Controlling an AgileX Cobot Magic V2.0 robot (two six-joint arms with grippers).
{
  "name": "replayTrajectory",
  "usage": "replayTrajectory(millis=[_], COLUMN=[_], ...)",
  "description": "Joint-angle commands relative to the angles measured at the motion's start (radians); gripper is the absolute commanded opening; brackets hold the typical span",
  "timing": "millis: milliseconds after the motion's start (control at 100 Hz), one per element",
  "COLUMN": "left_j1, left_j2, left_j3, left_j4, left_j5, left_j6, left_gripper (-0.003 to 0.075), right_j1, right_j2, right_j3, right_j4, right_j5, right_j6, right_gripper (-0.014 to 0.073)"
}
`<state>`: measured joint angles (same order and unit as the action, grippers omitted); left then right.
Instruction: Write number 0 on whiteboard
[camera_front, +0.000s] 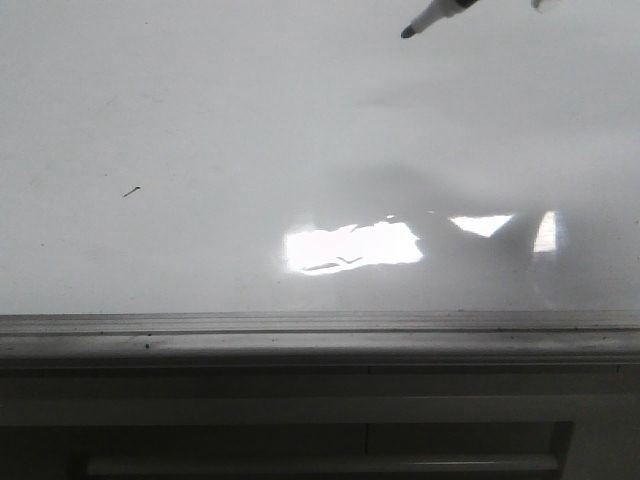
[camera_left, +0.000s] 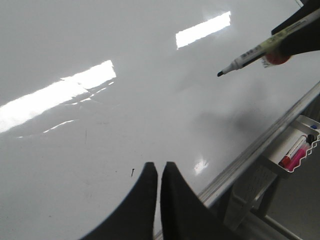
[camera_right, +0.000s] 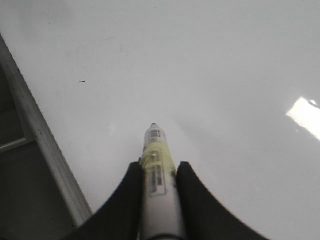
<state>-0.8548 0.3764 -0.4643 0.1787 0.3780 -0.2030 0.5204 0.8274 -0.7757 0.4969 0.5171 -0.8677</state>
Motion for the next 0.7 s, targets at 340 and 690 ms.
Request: replayTrajectory(millis=[340, 690], left_j1=[-0.004, -0.004], left_j2=[0.005, 0.005], left_j3=[-0.027, -0.027], left_j4=[0.011, 0.011], left_j5=[-0.119, -0.119], left_j6=[-0.021, -0.021], left_gripper=[-0.002, -0.002], right_j1=[-0.004, 0.049], right_j2=[0.131, 0.178], right_j3=[-0.139, -0.139], right_j4=[-0.019, -0.068], right_j5=[-0.068, -0.072], right_j6=[0.003, 0.003], right_gripper=[-0.0055, -0.0055])
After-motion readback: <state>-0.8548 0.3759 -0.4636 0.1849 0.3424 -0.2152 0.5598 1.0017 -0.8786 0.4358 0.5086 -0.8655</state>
